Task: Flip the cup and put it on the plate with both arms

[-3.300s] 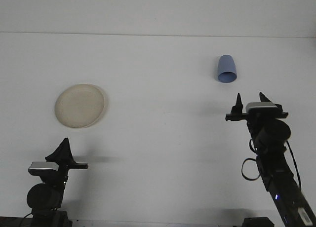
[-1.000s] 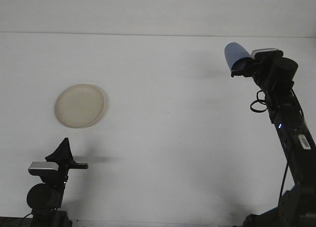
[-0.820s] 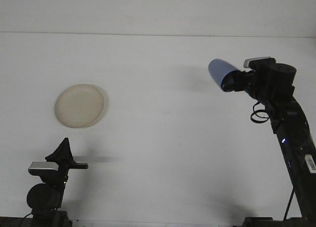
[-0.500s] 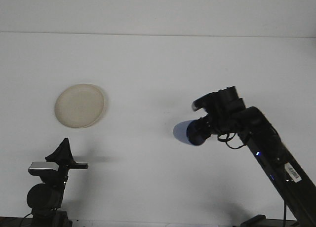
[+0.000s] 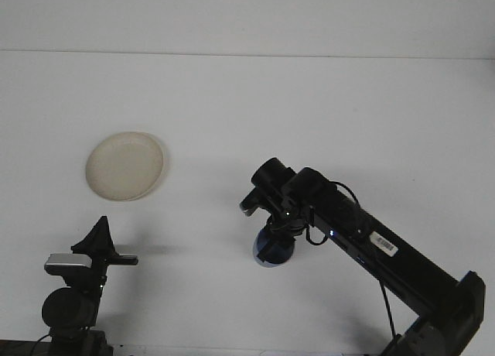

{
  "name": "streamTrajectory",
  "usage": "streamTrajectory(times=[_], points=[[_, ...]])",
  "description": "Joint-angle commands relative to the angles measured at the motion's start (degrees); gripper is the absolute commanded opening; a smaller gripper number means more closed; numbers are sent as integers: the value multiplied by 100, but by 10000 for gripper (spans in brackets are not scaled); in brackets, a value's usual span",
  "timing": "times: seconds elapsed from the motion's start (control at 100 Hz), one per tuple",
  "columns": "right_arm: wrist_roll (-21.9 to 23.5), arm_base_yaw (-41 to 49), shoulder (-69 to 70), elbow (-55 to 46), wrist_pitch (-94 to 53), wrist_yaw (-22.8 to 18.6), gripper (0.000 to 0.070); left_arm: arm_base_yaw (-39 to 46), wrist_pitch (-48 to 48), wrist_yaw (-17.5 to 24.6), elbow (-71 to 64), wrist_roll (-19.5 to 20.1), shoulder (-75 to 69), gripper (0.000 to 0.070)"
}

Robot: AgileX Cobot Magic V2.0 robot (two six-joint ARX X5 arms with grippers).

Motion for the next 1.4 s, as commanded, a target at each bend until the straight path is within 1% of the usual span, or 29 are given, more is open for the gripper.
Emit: streamTrajectory(times=[0.0, 0.54, 0.58, 0.61, 0.69, 0.76, 0.8, 0.92, 0.98, 1.09, 1.13, 1.19, 1.28, 1.39], points=[[-66, 133, 251, 197, -44, 46, 0, -11, 66, -26, -111, -9, -9, 13], [-96, 398, 918, 223, 96, 44, 0, -11, 68, -26, -111, -39, -9, 13], [-107, 396, 925, 223, 94, 46, 20, -11, 68, -26, -111, -70, -9, 13], [-103, 396, 925, 223, 103, 42, 68, -11, 68, -26, -111, -162, -9, 13], [-107, 398, 922, 229, 129, 31, 252, -11, 66, -26, -111, -422, -9, 12], [-105, 396, 918, 302, 68, 15, 355, -11, 66, -26, -107, -800, -9, 12], [-105, 382, 916, 391, -4, 17, 387, -11, 68, -26, -105, -1058, -9, 12], [-129, 317, 815, 881, -236, 0, 393, -11, 70, -26, -77, -1832, -9, 11], [-131, 291, 710, 1193, -302, 2, 392, -11, 70, -13, -44, -2323, -9, 11], [-157, 186, 433, 1753, -256, 0, 392, -11, 66, 33, 42, -2868, -7, 11], [-175, 127, 295, 1873, -114, -2, 392, -11, 57, 173, 92, -2962, -7, 12], [-175, 20, 37, 1912, 260, -85, 392, -11, 7, 516, 208, -3029, 0, 12], [-173, -247, -367, 1902, 745, -507, 391, -11, -278, 907, 492, -3053, 92, 12], [-173, -603, -892, 1731, 1239, -1003, 389, -11, -876, 1104, 1084, -3001, 437, 12]])
